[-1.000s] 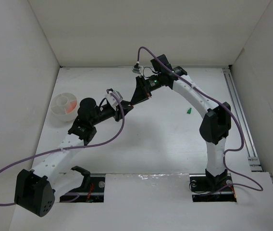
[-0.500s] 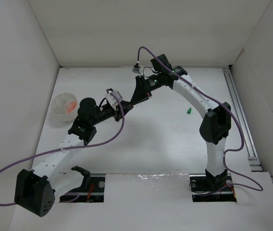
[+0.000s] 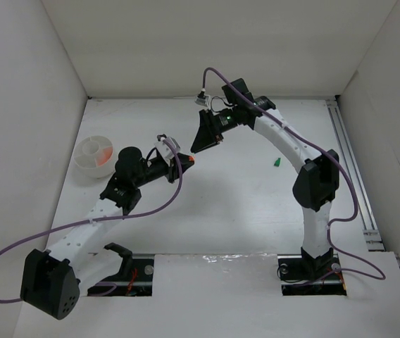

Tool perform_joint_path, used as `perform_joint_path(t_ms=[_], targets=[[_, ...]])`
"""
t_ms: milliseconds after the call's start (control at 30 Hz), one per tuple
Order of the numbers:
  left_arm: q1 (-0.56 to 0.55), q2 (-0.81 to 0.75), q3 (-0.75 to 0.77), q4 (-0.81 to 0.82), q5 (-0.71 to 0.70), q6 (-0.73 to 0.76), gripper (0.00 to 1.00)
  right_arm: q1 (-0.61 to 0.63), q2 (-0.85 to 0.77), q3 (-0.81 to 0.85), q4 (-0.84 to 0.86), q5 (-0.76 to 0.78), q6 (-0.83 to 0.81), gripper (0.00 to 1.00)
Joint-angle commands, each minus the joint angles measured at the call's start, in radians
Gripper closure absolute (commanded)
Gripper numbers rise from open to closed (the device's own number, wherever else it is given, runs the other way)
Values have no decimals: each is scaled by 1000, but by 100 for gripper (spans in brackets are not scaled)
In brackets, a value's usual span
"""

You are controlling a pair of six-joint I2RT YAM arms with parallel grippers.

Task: Sort the legos into containers by color

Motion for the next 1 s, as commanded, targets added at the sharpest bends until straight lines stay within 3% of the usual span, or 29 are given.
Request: perform_joint_path(t_ms=[0,233,500,733,967], targets=[[-5,-44,0,-45,-26,22,100,-52,-63,56,4,27,-32,53],[13,-75,71,-270,-113,79,100,-187,-91,47,-59,158,-132,53],[269,52,261,-578,-179,28,100,-289,-111,24,-68,265,-175,53],[400,129,364,-652,-327,-79,100,-298,-142,-7,-32,360,-175,53],[447,139,374,-718,-457,-226,100,-298,-151,-7,-32,380,-186,53]])
